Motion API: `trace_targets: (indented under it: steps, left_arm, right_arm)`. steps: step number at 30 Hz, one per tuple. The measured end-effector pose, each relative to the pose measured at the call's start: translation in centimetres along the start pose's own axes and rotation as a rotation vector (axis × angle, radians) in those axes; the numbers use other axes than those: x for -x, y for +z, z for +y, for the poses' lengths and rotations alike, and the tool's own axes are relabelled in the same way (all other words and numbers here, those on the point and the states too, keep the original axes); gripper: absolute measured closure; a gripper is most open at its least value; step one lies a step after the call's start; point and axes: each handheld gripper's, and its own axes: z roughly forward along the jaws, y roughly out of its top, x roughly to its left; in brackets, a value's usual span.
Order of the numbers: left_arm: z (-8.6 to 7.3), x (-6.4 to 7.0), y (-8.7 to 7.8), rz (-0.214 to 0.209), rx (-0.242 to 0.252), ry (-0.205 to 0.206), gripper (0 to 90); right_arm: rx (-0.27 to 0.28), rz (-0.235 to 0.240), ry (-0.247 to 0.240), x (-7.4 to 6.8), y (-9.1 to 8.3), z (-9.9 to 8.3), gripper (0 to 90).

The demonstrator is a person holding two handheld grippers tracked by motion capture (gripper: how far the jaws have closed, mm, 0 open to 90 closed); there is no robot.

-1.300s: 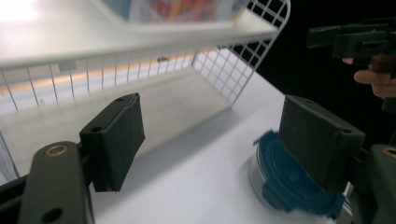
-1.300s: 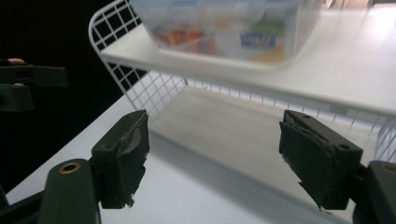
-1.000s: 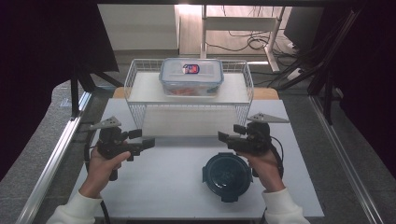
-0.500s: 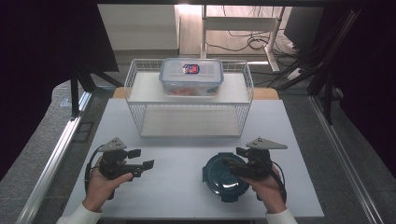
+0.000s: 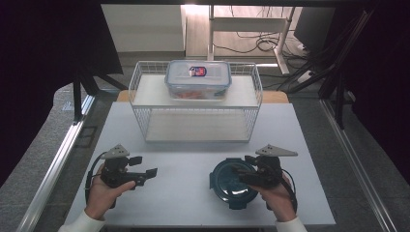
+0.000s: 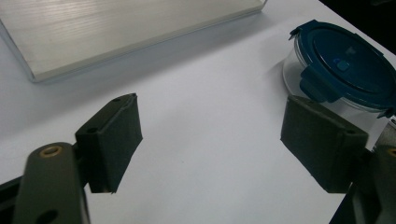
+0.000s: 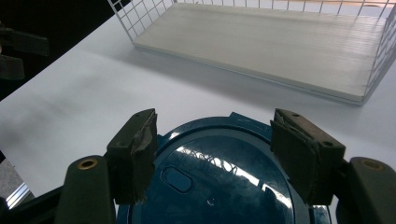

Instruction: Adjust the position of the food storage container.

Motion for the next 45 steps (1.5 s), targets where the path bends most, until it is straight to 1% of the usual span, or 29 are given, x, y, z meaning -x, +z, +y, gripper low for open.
trace_targets:
  steps: [4, 6, 7, 12, 15, 17, 18, 19, 23, 26, 30, 32, 34, 36, 37, 38, 41, 43, 45]
  left_arm:
    - [0.0, -0.1, 0.1, 0.005, -0.010, -0.009, 19.3]
    - [-0.1, -0.1, 0.1, 0.006, -0.011, -0.005, 19.5]
    - [-0.1, 0.0, 0.1, 0.009, -0.013, -0.001, 19.6]
    - [-0.7, -0.1, 0.3, 0.014, -0.027, -0.006, 19.1]
    - [-1.1, -0.1, 0.2, 0.006, -0.037, -0.021, 19.0]
    - [-1.4, 0.0, 0.0, 0.021, -0.036, -0.014, 19.1]
    - [-1.5, 0.0, -0.1, 0.021, -0.037, -0.014, 19.0]
    - [-1.6, -0.1, -0.2, 0.011, -0.036, -0.021, 19.0]
    - [-1.6, -0.1, -0.1, 0.010, -0.043, -0.025, 19.2]
    - [-1.6, -0.1, 0.0, 0.021, -0.050, -0.020, 19.2]
    - [-1.7, -0.3, 0.0, 0.016, -0.051, -0.031, 19.4]
    - [-1.8, -0.4, 0.1, 0.013, -0.056, -0.038, 19.4]
    - [-1.8, -0.4, 0.0, 0.017, -0.061, -0.033, 19.4]
    - [-1.9, -0.5, 0.0, 0.017, -0.062, -0.037, 19.4]
    - [-2.0, -0.6, 0.0, 0.018, -0.063, -0.042, 19.4]
    - [-2.0, -0.6, 0.0, 0.018, -0.063, -0.042, 19.4]
    - [-2.1, -0.9, 0.1, 0.020, -0.065, -0.053, 19.5]
    - [-2.2, -1.1, 0.1, 0.019, -0.068, -0.055, 19.7]
    - [-2.2, -1.2, 0.2, 0.018, -0.070, -0.059, 19.8]
  right_arm:
    - [0.007, 0.001, 0.003, 0.1, -0.6, 0.0, 32.8]
    - [0.006, 0.000, 0.007, 0.3, -0.8, -0.1, 33.0]
    - [0.001, -0.005, 0.017, 0.7, -1.0, -0.4, 33.2]
    - [-0.004, -0.017, 0.032, 1.1, -1.5, -0.9, 34.1]
    - [-0.009, -0.021, 0.050, 1.5, -2.0, -1.3, 35.4]
    - [-0.016, -0.031, 0.070, 1.8, -2.5, -1.8, 37.2]
    - [-0.019, -0.035, 0.072, 1.9, -2.6, -2.0, 38.0]
    - [-0.026, -0.044, 0.073, 2.1, -2.8, -2.3, 39.2]
    - [-0.037, -0.082, 0.085, 2.8, -3.5, -3.2, 45.1]
    - [-0.042, -0.090, 0.098, 3.3, -4.0, -3.8, 50.7]
    - [-0.066, -0.105, 0.105, 3.5, -4.4, -4.6, 57.2]
    - [-0.074, -0.111, 0.103, 3.6, -4.5, -5.0, 59.9]
    - [-0.078, -0.113, 0.107, 3.8, -4.7, -5.2, 63.0]
    - [-0.092, -0.121, 0.105, 3.8, -5.0, -5.5, 67.2]
    - [-0.106, -0.133, 0.100, 3.9, -5.0, -5.8, 70.7]
    - [-0.106, -0.133, 0.100, 3.9, -5.0, -5.8, 70.7]
    - [-0.151, -0.151, 0.090, 4.0, -4.8, -6.5, 77.7]
    - [-0.178, -0.149, 0.087, 4.0, -4.7, -7.0, 82.8]
    - [-0.210, -0.149, 0.072, 4.0, -4.4, -7.4, 87.9]
